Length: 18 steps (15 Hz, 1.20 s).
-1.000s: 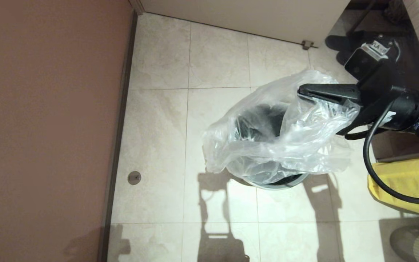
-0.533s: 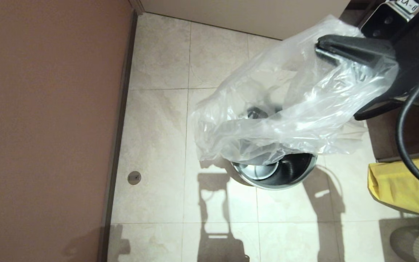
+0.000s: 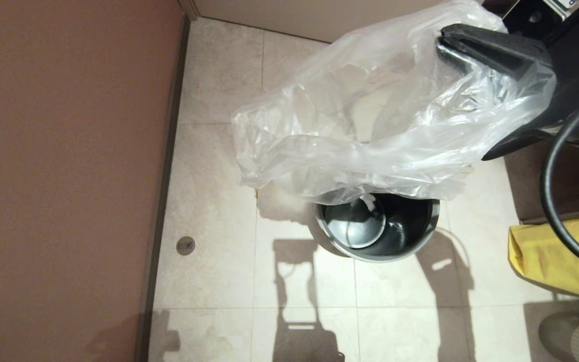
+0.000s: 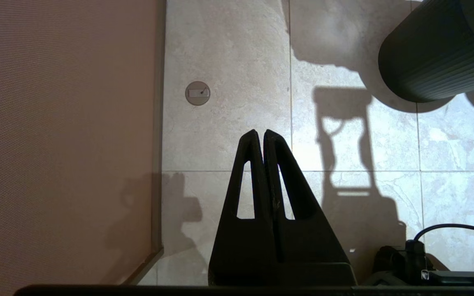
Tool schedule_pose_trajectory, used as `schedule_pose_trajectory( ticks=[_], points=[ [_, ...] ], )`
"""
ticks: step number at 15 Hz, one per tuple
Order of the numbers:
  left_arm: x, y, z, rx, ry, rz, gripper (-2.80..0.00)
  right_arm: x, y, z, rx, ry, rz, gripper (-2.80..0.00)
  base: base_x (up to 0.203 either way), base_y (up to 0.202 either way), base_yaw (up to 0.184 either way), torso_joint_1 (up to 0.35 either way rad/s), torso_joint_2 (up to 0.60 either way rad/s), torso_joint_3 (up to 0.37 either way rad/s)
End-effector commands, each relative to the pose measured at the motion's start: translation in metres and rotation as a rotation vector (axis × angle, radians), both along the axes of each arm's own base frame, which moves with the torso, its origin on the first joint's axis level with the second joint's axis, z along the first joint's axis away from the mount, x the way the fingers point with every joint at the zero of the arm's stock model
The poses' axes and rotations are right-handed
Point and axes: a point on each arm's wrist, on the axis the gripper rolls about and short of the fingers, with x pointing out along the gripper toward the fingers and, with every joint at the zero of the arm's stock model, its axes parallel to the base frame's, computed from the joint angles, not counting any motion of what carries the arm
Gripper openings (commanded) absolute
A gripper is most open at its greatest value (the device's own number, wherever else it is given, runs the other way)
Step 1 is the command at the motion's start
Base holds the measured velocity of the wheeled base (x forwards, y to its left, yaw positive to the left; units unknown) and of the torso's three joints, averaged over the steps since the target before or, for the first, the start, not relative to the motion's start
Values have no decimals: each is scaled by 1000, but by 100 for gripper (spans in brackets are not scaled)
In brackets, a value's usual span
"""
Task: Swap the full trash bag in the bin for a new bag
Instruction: Put the new garbage bag on the trash can
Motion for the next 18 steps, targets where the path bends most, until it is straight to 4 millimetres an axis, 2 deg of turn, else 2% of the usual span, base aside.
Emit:
schedule_pose_trajectory(
  ticks=[1, 3, 8, 9, 13, 16, 18],
  points=[
    [0, 0, 0, 0, 1, 0, -280, 26, 6, -26, -2, 38, 4, -280, 0, 0, 0, 0, 0, 0],
    [0, 0, 0, 0, 1, 0, -280, 54, -1, -61, -20, 134, -31, -280, 0, 0, 0, 0, 0, 0],
    [0, 0, 0, 0, 1, 0, -280, 106, -65, -127, -105, 224, -232, -280, 0, 0, 0, 0, 0, 0],
    [0, 0, 0, 0, 1, 0, -280, 110, -76, -132, -125, 202, -252, -280, 0, 0, 0, 0, 0, 0],
    [0, 0, 0, 0, 1, 0, -280, 101, -103, -113, -134, 132, -301, -280, 0, 0, 0, 0, 0, 0],
    [0, 0, 0, 0, 1, 0, -280, 85, -114, -94, -134, 107, -314, -280, 0, 0, 0, 0, 0, 0],
    [0, 0, 0, 0, 1, 0, -280, 76, -124, -90, -151, 98, -322, -280, 0, 0, 0, 0, 0, 0]
  ],
)
